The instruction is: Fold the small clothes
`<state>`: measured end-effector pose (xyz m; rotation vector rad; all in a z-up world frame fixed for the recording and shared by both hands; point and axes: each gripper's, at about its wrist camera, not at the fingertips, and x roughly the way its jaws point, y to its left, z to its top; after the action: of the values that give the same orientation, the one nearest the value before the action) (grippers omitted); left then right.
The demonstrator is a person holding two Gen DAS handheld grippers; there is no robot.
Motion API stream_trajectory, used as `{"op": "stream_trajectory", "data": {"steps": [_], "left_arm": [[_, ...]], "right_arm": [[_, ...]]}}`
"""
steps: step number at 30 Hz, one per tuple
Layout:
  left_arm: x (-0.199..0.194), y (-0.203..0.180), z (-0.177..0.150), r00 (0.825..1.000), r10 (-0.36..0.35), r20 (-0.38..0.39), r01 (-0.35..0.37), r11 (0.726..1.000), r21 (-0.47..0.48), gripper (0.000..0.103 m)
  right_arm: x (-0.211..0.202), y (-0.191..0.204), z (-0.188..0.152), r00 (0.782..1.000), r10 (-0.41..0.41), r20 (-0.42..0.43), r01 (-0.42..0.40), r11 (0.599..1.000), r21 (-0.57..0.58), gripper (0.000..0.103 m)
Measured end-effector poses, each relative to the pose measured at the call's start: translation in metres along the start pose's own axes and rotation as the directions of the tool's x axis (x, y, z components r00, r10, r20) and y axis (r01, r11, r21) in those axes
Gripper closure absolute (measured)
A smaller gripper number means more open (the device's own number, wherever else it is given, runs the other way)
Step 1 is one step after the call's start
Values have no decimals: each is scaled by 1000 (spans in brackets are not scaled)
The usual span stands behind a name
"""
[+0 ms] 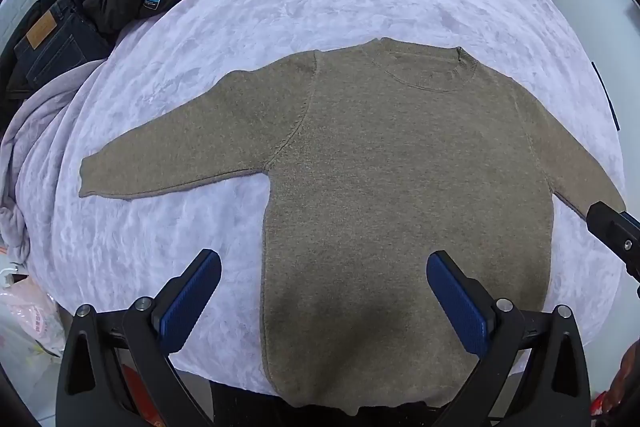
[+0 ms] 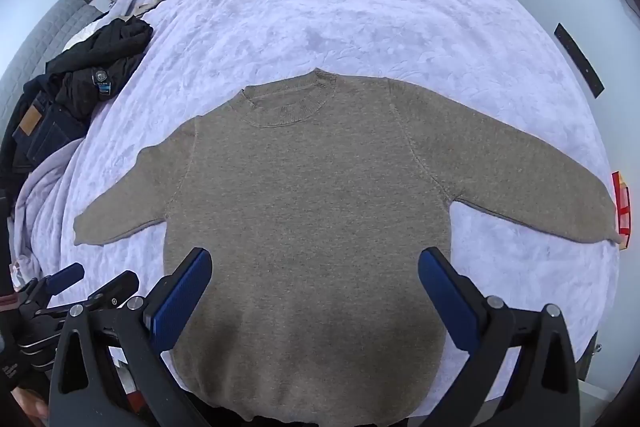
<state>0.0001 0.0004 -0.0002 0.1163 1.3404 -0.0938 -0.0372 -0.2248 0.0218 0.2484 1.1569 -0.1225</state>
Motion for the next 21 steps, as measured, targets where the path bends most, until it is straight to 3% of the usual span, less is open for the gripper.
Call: {"op": "stream_trajectory", "data": {"steps": [21], "left_arm": [[9,-1,0,1000,-5,11,5,1000,-4,0]], "right_arm": [[8,3,3,999,-15,-32,15,1000,11,0]]}}
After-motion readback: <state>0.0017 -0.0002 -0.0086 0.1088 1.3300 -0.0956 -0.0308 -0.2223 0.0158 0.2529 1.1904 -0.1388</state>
